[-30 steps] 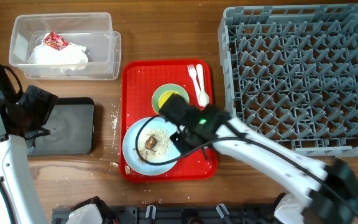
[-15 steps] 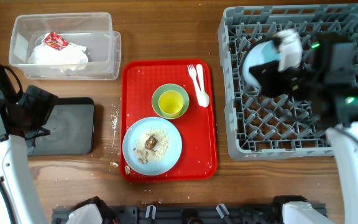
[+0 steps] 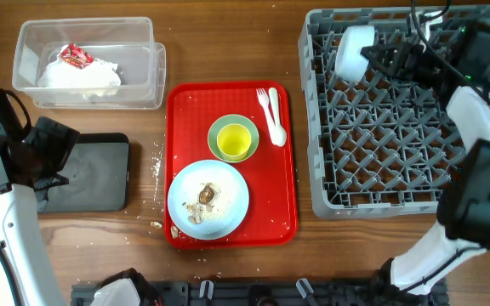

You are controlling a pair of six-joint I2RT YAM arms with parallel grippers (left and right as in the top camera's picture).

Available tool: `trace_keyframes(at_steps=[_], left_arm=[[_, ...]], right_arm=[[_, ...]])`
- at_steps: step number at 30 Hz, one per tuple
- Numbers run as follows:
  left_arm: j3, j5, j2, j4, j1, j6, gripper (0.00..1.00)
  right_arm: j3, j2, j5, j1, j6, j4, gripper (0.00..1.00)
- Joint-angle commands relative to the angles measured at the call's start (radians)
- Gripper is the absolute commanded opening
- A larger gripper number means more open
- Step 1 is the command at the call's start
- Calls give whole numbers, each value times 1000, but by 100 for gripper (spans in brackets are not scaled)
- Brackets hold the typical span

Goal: Sort waste into correct bins and load items into the dishwasher rack
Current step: 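Carry the bowl to the dish rack and set it down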

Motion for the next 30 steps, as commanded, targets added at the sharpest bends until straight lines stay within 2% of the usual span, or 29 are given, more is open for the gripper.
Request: trace_keyframes(at_steps=[1,5,10,14,16,19,22,24,26,30], left_arm=[[0,-3,-7,0,7,-13,100],[0,-2,-7,0,7,-13,100],[0,-3,-7,0,7,-13,100],[0,-3,-7,0,7,-13,100],[0,-3,-7,0,7,-13,100],[0,-3,-7,0,7,-13,100],[0,-3,-7,0,7,-13,100],[0,-3,-7,0,7,-13,100],[0,-3,-7,0,7,-13,100],[0,-3,-7,0,7,-13,100]], right_arm=[[10,59,-78,2,214,105,4],[8,60,-28,-5,274,130,4],[7,48,-132,-60,402,252,4],[4,-24,-132,-106,449,216,4],[4,-66,-132,-106,439,142,4],[4,-150,-131,-104,225,-142,4],[4,-193,-131,-104,-112,-498,4],[2,-186,-104,-104,-248,-645,4],[-24,-179,-36,-104,-312,-699,4],[-72,-174,-14,-104,-344,-670,4]])
